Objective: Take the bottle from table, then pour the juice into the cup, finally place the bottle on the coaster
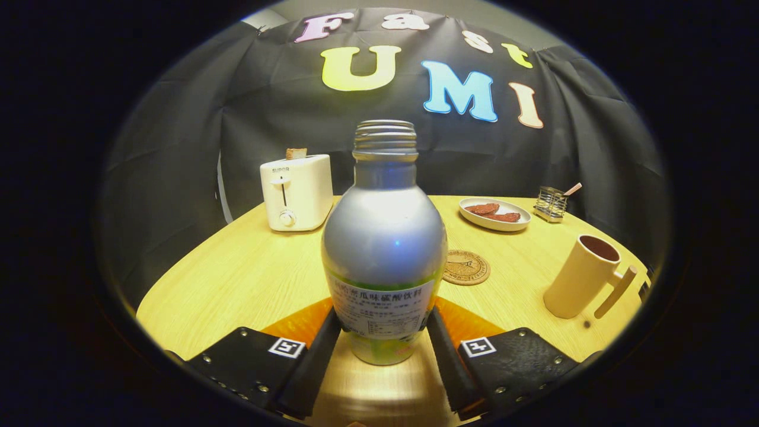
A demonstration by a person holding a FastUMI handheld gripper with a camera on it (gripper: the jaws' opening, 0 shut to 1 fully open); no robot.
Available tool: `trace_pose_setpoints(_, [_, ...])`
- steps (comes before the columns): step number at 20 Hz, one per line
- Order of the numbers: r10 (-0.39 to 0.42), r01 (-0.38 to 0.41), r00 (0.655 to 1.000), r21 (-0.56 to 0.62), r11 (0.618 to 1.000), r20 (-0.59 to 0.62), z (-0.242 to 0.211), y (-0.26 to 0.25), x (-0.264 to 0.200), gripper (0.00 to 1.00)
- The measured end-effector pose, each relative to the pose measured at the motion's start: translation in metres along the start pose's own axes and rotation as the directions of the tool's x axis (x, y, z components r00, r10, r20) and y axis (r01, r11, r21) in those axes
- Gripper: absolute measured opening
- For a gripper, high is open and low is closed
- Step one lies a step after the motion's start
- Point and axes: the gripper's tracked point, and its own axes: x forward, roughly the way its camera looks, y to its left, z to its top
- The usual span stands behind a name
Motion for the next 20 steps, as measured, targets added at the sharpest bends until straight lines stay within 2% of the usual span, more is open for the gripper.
trace_pose_setpoints(8, [0.103, -0.098, 0.994, 0.123, 0.988, -0.031, 0.026, 0.015, -0.014, 0.74])
trace_pose_setpoints(11, [0.097, -0.087, 0.994, 0.176, 0.981, -0.048, 0.037, 0.003, -0.015, 0.71])
trace_pose_setpoints(15, [0.045, -0.030, 0.997, 0.216, 0.976, -0.061, 0.049, -0.023, -0.022, 0.71])
trace_pose_setpoints(17, [0.055, -0.037, 0.997, 0.280, 0.959, -0.058, 0.054, -0.031, -0.025, 0.71])
trace_pose_setpoints(20, [0.101, -0.079, 0.995, 0.434, 0.897, -0.027, 0.062, -0.041, -0.028, 0.71])
